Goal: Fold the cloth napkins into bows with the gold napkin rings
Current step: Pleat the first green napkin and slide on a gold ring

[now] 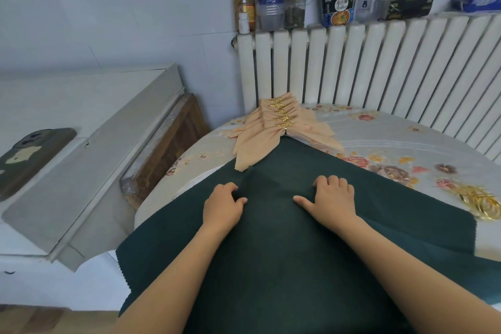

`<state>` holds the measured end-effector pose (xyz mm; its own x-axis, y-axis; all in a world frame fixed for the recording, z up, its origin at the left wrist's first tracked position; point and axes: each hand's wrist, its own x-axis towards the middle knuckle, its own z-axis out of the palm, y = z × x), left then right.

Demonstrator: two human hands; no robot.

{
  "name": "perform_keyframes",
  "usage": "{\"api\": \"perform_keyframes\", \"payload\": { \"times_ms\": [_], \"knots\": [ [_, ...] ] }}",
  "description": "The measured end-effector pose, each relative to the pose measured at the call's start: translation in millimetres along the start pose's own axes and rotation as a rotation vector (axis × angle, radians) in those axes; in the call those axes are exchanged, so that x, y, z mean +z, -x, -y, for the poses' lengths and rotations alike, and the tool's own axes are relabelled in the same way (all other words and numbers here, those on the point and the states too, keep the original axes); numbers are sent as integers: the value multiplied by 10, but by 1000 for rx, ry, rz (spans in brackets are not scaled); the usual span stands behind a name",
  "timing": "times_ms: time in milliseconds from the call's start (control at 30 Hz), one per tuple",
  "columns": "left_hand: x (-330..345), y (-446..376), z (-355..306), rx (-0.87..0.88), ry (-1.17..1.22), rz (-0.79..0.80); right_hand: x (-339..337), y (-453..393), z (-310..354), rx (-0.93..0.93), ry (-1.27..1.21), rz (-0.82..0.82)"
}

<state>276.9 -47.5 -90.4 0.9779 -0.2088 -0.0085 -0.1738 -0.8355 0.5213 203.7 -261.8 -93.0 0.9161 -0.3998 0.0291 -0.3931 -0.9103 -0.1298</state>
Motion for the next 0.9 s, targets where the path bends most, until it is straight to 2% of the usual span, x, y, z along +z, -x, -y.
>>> {"api": "perform_keyframes", "payload": {
  "times_ms": [200, 367, 533, 634, 900],
  "knots": [
    [75, 57, -145, 1, 159, -28, -143, 129, -193, -95, 27, 39],
    [211, 119, -401, 84, 176, -15, -275, 329, -468, -19, -9, 63],
    [395, 85, -652, 168, 60, -55, -291, 458, -708, 1, 19, -69],
    [495, 9, -741, 166, 57, -50, -241, 490, -752, -6, -23, -50],
    [609, -214, -853, 97, 72, -7, -148, 415, -748, 147, -33, -79]
  ]
}}
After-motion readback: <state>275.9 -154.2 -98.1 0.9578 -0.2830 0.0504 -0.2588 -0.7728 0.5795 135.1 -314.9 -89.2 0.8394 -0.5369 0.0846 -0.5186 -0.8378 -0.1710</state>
